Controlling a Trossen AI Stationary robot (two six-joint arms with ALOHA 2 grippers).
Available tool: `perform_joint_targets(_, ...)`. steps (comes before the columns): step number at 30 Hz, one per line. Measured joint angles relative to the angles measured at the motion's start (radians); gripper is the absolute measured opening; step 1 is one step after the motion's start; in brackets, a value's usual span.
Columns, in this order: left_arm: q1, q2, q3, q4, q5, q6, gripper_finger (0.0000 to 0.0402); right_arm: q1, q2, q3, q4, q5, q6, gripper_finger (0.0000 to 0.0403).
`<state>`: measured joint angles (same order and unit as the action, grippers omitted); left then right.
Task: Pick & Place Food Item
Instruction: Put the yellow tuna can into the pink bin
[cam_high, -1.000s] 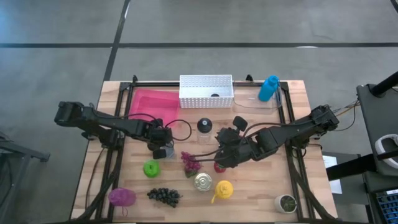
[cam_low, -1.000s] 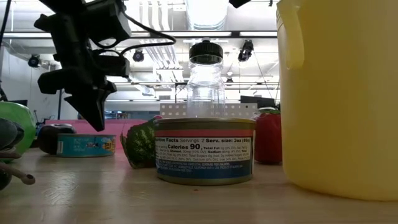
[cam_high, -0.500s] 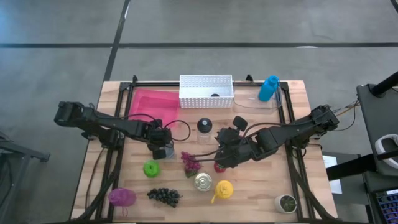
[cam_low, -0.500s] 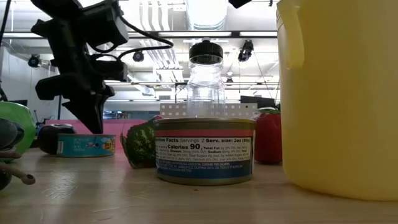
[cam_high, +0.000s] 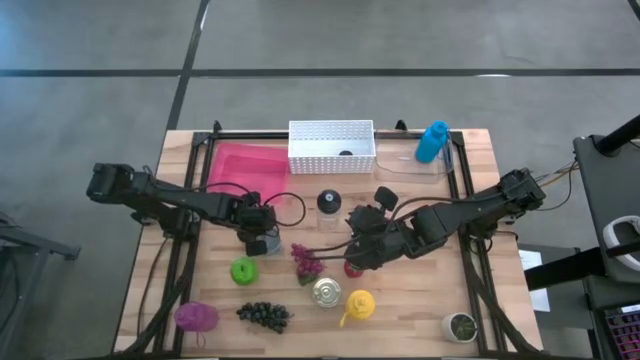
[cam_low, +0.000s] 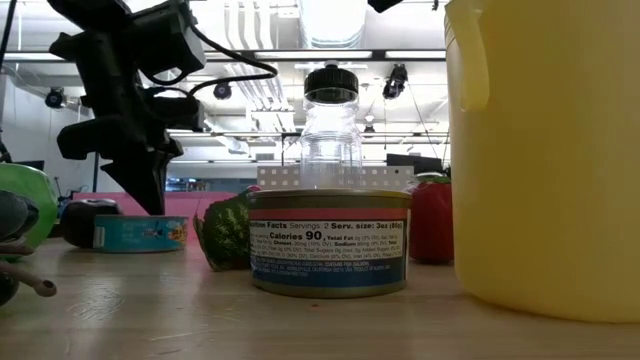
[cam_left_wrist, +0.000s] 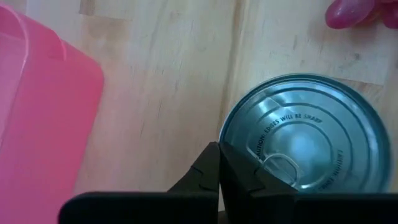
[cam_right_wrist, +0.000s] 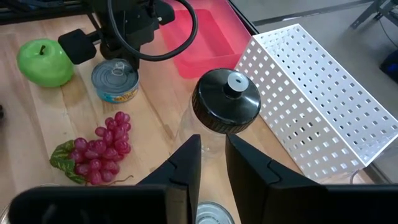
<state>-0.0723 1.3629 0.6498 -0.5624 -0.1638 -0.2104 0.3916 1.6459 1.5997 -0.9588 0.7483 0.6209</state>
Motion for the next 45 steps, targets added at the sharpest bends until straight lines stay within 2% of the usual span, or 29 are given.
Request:
perform_joint_targets(18,0.005,0.002,-0.001,-0.002,-0.025,-0.004,0.0,0.001,0.0,0.0,0.0,0.001,0.0,0.0094)
perform_joint_targets(34,0.007,0.003,-0.003,-0.007,-0.053,0.003,0.0,0.001,0.0,0.0,0.0,0.001,0.0,0.0068)
perform_joint_targets(45,0.007,0.003,-0.005,-0.021,-0.053,0.0,0.0,0.001,0.0,0.0,0.0,0.001,0.0,0.0084)
